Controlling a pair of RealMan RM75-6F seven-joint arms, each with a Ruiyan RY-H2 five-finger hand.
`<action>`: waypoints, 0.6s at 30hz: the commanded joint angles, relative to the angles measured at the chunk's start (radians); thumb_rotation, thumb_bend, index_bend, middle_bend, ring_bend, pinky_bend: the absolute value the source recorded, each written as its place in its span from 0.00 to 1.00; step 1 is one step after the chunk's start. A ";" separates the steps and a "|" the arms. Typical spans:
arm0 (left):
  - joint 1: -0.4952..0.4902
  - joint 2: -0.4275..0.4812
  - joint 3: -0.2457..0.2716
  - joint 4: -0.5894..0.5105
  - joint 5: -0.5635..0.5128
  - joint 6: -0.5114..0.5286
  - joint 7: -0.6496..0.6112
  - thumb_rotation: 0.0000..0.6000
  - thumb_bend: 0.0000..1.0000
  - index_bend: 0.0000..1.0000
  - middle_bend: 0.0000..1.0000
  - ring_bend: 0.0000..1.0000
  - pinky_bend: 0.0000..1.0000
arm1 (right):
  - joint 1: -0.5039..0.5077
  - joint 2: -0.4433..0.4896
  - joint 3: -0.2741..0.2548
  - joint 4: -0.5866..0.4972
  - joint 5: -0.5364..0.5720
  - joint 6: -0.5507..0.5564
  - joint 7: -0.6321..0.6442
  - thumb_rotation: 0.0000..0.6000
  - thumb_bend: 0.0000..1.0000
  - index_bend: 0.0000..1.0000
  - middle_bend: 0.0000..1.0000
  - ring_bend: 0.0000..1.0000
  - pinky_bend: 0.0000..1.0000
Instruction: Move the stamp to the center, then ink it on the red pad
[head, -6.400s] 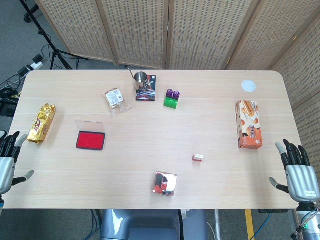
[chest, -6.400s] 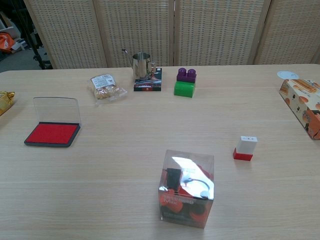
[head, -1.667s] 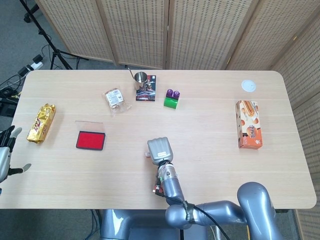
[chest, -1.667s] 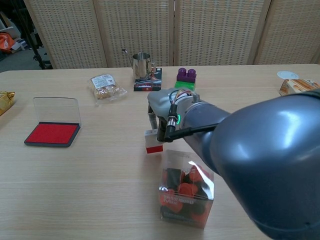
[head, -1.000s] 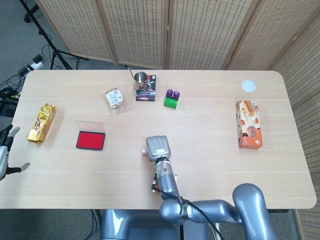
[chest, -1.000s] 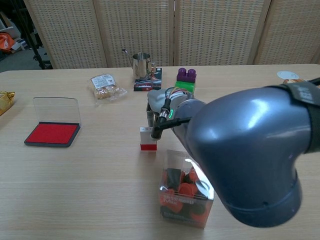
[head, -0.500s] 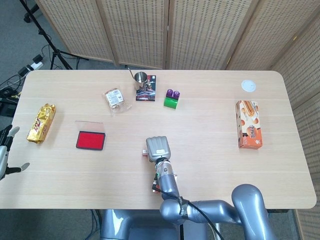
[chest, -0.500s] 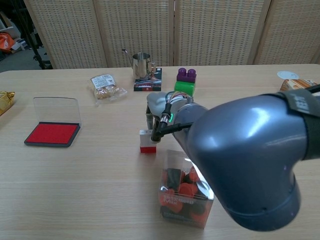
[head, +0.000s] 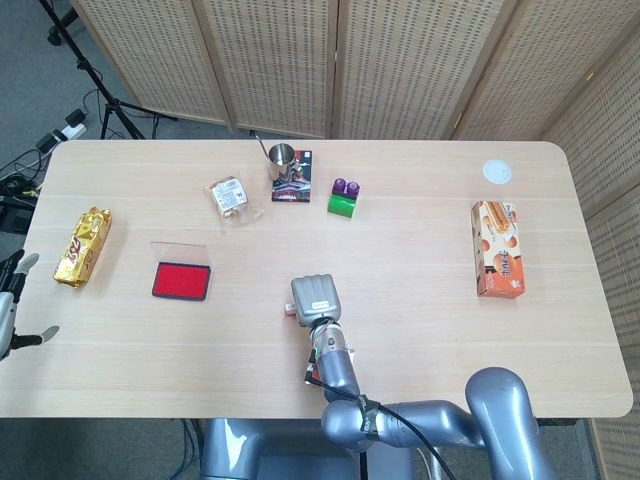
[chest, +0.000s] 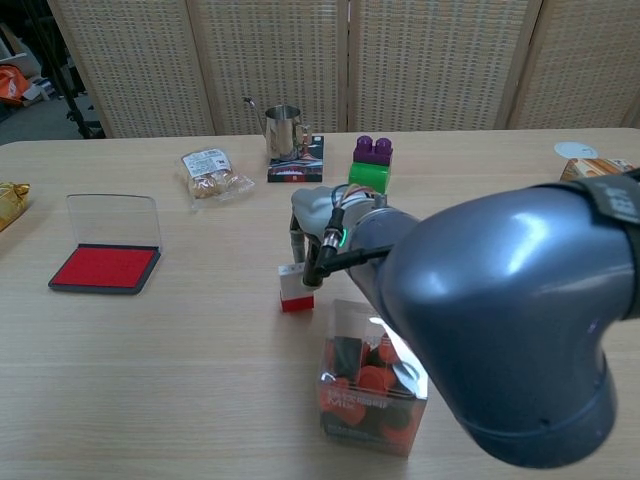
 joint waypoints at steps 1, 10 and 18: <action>0.001 0.001 0.000 -0.001 0.001 0.001 -0.001 1.00 0.00 0.00 0.00 0.00 0.00 | 0.000 0.002 0.001 -0.005 0.002 -0.001 0.001 1.00 0.41 0.46 0.89 0.93 1.00; 0.002 0.002 0.003 -0.002 0.008 0.006 -0.004 1.00 0.00 0.00 0.00 0.00 0.00 | 0.001 0.003 -0.004 -0.006 0.006 0.005 -0.004 1.00 0.39 0.41 0.89 0.93 1.00; 0.003 0.005 0.003 -0.002 0.012 0.008 -0.011 1.00 0.00 0.00 0.00 0.00 0.00 | 0.001 0.021 -0.009 -0.055 0.020 0.030 -0.032 1.00 0.37 0.31 0.88 0.93 1.00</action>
